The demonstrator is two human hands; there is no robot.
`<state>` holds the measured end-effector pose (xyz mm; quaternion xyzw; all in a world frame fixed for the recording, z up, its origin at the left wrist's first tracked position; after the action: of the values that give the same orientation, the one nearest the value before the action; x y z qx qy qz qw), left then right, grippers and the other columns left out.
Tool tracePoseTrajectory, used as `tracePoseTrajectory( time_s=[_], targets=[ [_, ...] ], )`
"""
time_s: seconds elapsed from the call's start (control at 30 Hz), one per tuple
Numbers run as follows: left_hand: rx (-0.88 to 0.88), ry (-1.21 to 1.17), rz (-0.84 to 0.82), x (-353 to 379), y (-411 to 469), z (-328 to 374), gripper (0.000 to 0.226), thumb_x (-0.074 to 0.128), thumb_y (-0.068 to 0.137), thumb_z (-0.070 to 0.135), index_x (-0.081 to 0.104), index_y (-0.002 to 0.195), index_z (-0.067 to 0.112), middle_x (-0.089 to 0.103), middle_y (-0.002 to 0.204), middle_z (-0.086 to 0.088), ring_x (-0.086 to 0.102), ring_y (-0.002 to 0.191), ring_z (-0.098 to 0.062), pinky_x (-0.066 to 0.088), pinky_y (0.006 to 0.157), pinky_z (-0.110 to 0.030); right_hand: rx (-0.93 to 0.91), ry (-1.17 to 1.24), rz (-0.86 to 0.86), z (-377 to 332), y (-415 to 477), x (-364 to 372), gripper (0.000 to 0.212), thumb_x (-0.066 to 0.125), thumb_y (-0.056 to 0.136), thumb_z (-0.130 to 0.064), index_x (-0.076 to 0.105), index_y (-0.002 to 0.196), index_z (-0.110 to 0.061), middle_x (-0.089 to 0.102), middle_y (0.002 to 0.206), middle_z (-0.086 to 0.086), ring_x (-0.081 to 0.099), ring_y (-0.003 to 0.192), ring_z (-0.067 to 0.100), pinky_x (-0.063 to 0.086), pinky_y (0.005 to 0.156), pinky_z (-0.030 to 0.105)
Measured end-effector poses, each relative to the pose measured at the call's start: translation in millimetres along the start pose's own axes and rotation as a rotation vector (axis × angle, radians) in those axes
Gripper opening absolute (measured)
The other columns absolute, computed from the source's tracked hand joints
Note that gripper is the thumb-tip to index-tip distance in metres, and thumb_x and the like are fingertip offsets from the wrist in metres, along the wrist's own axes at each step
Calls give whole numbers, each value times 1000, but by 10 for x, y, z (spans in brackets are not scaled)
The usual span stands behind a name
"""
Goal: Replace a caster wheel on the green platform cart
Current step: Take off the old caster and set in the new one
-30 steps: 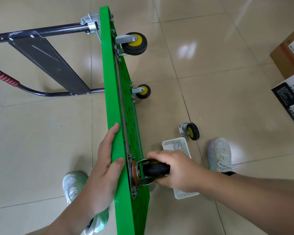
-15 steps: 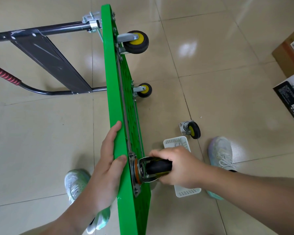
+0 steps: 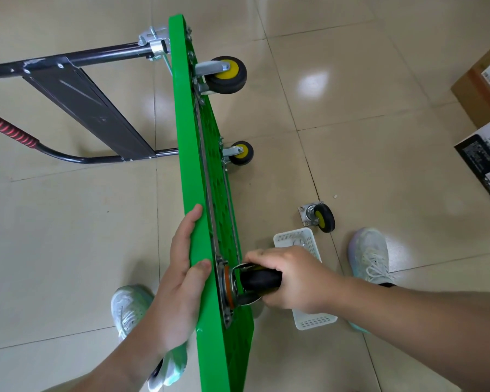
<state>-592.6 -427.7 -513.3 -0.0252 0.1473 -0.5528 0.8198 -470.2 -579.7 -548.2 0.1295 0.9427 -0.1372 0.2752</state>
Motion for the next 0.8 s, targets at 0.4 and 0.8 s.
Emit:
tracePoseTrajectory(
  time_s=[0.4,0.8],
  targets=[
    [17,15,-2,-7,9,-6,72,44,84,43,25,149,66,32,162,23,33,152,-13,28,124,-55,-44,-130,-20,-29,25,-19,51,72,64,-15,59,112,-25,47,86,-22,49,78,5,47,69,30],
    [25,35,6,-7,23,-3,72,44,83,42,27,149,64,32,161,25,33,152,-8,27,125,-52,0,-180,-49,4,20,12,66,70,66,-21,55,130,-29,63,109,-12,61,98,15,51,77,32]
  ],
)
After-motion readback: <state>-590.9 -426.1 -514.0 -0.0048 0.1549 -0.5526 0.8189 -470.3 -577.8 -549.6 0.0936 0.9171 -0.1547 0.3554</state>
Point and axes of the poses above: each hand's wrist, its own y-axis towards the middle knuckle, its own x-axis out of the palm, z = x × y, the point moved 4 cm from there along y, towards the middle knuckle
